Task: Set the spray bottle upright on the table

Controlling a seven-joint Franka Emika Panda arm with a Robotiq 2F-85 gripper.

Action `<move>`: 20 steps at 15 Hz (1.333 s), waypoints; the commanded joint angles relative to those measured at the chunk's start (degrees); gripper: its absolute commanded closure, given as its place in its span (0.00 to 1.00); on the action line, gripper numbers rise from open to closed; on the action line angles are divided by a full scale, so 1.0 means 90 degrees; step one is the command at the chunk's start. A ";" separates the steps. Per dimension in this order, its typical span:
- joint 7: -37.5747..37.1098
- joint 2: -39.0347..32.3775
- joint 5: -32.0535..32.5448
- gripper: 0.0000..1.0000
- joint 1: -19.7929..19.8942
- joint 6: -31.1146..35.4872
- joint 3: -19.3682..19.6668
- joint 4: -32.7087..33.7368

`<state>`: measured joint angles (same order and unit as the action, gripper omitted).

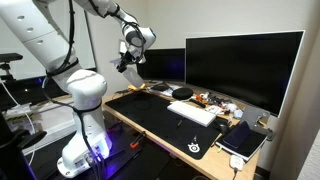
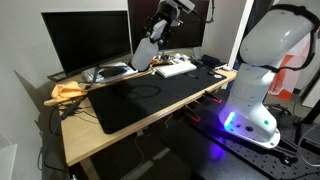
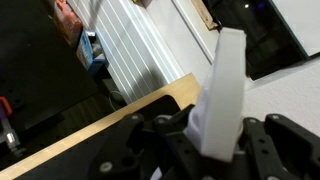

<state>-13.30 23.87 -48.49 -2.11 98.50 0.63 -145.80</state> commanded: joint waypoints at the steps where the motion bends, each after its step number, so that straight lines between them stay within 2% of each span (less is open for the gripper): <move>1: -0.0252 -0.0536 -0.0500 0.98 0.0318 -0.0410 0.0143 0.0456; 12: -0.0056 -0.2427 -0.1624 0.98 0.1090 -0.1695 0.0956 0.1148; 20: -0.0207 -0.3193 -0.2080 0.98 0.1178 -0.1603 0.1007 0.1397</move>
<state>-13.65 -2.80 -65.65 8.25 84.97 9.92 -134.88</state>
